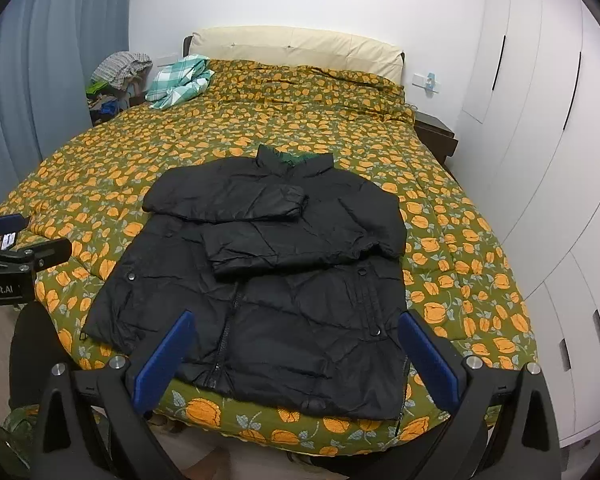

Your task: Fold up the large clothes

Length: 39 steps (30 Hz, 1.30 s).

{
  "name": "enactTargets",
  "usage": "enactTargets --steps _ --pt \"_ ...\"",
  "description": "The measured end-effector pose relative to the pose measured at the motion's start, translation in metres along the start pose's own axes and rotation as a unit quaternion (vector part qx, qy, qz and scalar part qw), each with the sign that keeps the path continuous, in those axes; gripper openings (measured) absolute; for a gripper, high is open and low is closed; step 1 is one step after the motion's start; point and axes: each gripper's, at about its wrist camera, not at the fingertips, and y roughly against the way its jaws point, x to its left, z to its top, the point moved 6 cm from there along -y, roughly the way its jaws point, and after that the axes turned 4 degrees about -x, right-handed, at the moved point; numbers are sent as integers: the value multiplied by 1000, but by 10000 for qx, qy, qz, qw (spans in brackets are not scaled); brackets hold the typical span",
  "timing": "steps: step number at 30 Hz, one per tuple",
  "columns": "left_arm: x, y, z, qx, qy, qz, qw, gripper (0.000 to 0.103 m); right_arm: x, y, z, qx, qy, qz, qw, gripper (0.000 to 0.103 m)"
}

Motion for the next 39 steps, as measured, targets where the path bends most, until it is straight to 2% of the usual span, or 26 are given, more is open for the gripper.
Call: enactTargets --steps 14,25,33,37,39 --pt "-1 0 1 25 47 -74 10000 103 1 -1 0 41 -63 209 9998 103" --pt "-5 3 1 -73 -21 -109 9999 103 0 3 2 -7 -112 160 9998 103" --pt "-6 2 1 -81 -17 -135 9999 103 4 4 5 -76 -134 384 9991 103" --pt "-6 1 1 -111 -19 -162 9998 103 0 5 5 -47 -215 283 9994 103" --pt "-7 0 -1 -80 -37 -204 9998 103 -3 3 4 55 -180 55 9998 103"
